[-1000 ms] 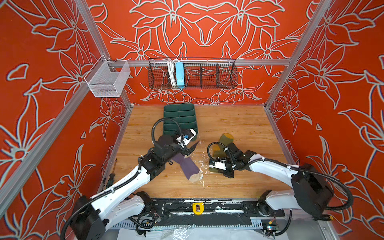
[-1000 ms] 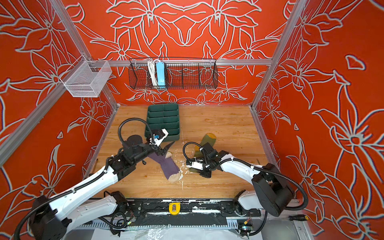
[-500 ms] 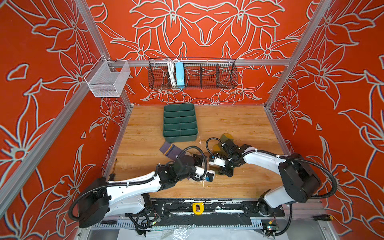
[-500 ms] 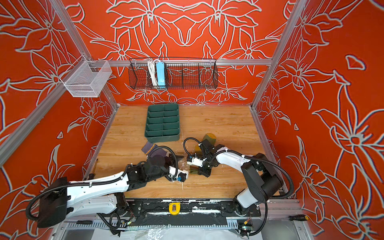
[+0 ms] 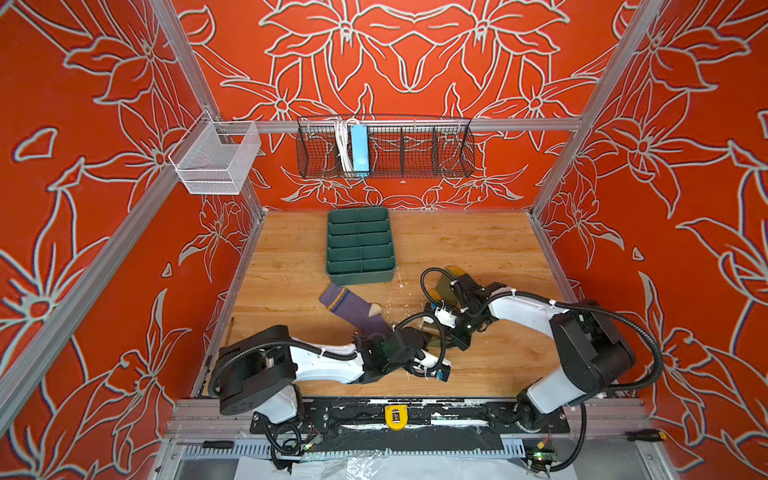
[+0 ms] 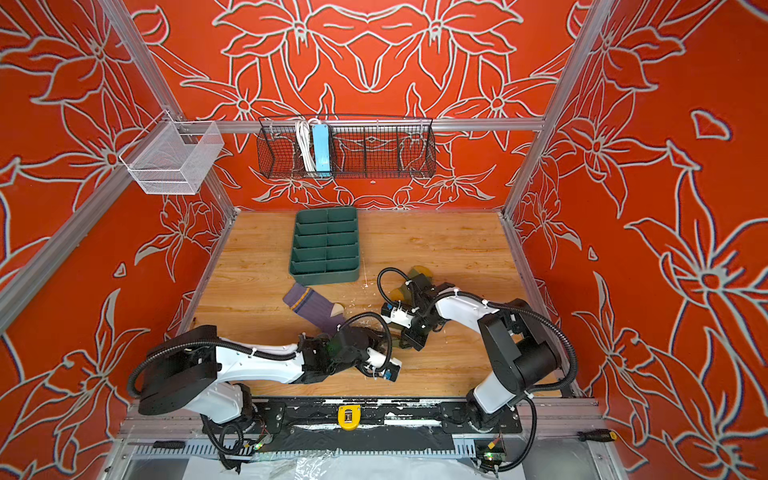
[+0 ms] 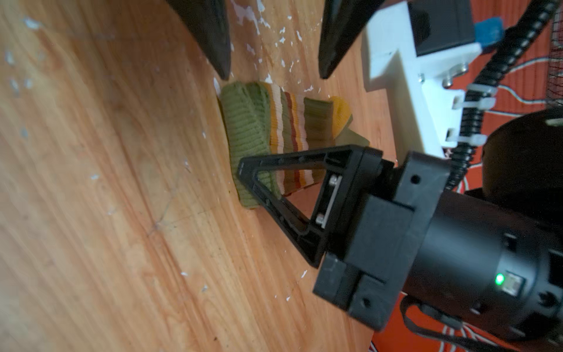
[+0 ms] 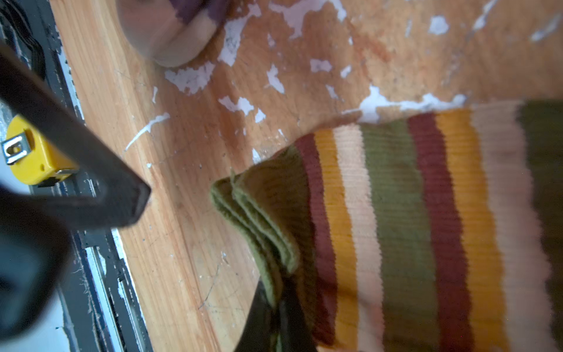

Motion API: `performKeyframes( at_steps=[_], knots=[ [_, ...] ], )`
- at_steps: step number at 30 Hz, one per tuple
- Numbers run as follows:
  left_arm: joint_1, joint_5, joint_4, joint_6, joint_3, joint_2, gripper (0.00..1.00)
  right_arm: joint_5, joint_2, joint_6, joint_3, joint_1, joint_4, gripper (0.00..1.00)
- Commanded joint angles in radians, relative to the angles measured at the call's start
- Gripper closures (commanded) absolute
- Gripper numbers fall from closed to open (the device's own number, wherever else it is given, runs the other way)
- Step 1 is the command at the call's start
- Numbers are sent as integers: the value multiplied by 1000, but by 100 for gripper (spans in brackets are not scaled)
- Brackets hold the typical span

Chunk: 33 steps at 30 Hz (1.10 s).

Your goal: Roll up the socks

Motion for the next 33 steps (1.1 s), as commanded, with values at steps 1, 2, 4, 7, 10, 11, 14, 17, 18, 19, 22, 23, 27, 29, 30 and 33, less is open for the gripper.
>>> performKeyframes(
  at_steps=[1, 2, 4, 7, 10, 11, 14, 17, 18, 19, 22, 23, 27, 29, 30, 33],
  knots=[
    [-5, -25, -14, -25, 55, 34, 65, 24, -3, -24, 9, -11, -61, 100],
    [-5, -32, -15, -28, 62, 44, 66, 25, -14, -24, 7, -11, -60, 100],
    [-4, -24, -33, -32, 75, 65, 66, 27, -33, -21, 0, -10, -50, 100],
    [-4, 13, -85, -77, 104, 81, 66, 30, -35, -23, -1, -10, -39, 100],
    [-6, 40, -143, -119, 123, 70, 54, 36, -25, -28, 4, -10, -36, 100],
    [-7, 45, -156, -132, 121, 60, 47, 38, -21, -28, 6, -10, -35, 100],
    [-7, 73, -205, -145, 104, 21, 35, 32, -7, -28, 10, -11, -31, 100],
    [-7, 74, -202, -124, 76, 5, 30, 11, 23, -20, 19, -19, -32, 100],
    [-10, 57, -187, -123, 71, 9, 30, 9, 38, -18, 29, -22, -40, 100],
    [-13, 42, -177, -123, 72, 14, 31, 5, 54, -14, 38, -23, -47, 100],
    [-17, -12, -100, -110, 57, 41, 32, -5, 101, -4, 68, -32, -76, 100],
    [-16, -22, -82, -102, 56, 49, 33, -7, 112, 2, 75, -35, -81, 100],
    [-17, -40, -20, -93, 53, 86, 36, 11, 164, 4, 115, -37, -124, 100],
    [-16, -57, 17, -102, 51, 106, 36, 13, 176, 4, 127, -39, -139, 100],
    [-14, -62, 29, -111, 55, 119, 36, 10, 178, 4, 129, -40, -141, 100],
    [-8, -76, 51, -119, 74, 170, 37, 5, 183, 4, 129, -42, -135, 100]
  ],
)
